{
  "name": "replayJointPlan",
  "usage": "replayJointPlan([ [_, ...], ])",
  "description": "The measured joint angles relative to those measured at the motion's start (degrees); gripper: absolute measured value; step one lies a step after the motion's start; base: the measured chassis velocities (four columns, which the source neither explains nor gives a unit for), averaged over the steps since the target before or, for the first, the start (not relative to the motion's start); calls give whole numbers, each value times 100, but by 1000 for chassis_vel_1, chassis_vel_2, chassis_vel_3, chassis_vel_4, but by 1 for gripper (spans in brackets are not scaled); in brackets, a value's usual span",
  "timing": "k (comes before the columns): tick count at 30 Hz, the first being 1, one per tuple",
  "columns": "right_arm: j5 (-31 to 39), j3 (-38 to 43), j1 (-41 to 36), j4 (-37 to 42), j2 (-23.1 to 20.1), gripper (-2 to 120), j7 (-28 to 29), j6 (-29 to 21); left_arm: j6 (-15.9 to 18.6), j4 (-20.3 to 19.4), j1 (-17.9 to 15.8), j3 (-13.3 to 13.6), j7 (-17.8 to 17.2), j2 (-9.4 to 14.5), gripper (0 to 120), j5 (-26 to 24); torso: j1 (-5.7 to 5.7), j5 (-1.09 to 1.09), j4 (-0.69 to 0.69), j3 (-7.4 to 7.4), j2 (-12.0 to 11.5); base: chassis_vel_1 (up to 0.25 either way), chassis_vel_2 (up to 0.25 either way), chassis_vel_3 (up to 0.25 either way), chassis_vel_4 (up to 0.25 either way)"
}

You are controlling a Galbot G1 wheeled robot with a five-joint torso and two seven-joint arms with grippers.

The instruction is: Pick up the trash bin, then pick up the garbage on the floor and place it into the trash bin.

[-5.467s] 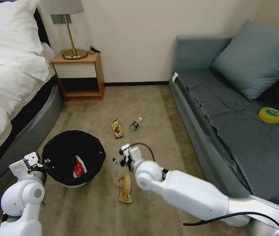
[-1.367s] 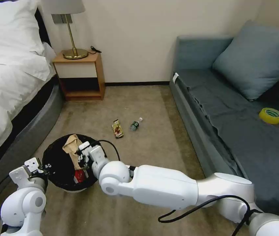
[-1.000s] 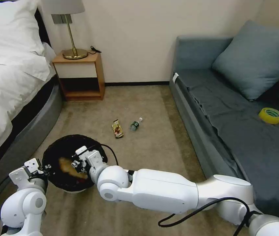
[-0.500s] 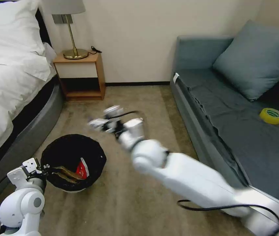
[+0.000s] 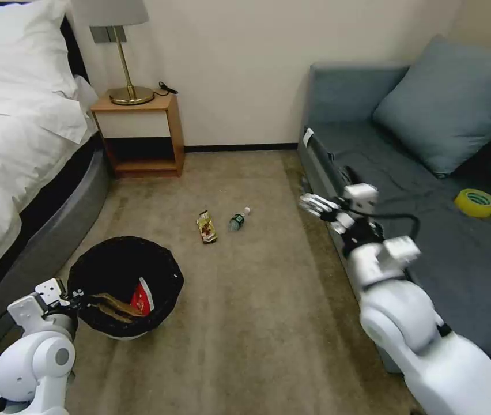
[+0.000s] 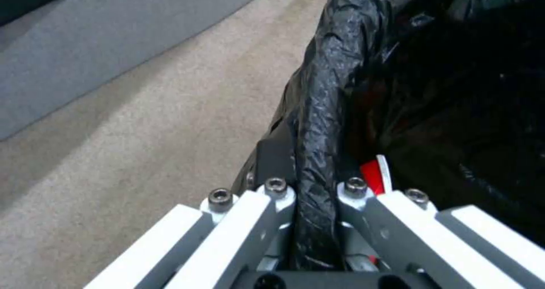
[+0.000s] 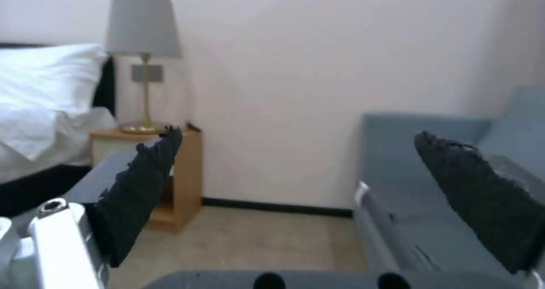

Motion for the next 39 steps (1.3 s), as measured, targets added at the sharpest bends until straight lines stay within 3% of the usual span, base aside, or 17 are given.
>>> replayJointPlan([
  [6,-879,13,-1050,125,676,100,-105,284,0,-17,15,-17,7,17,3,-2,0,-1,-1,0,0,0,0,0,0],
  [7,-1150,-65,-1272,85,1010,100,-148,383,0,-30,14,-28,7,34,3,-3,0,0,0,0,0,0,0,0,0],
  [12,-1457,-113,-1414,-58,1310,100,-249,597,0,-62,14,-29,8,26,3,-12,0,-1,0,0,0,0,0,0,0],
  [22,-1479,-171,-1329,-166,1335,100,-298,641,0,-83,19,-32,9,8,3,-12,-1,-1,1,0,0,-16,18,10,-12],
  [39,-1384,-267,-1116,-304,1226,100,-336,514,0,-93,19,-109,9,-10,3,-23,0,0,0,1,-1,-148,157,153,-161],
])
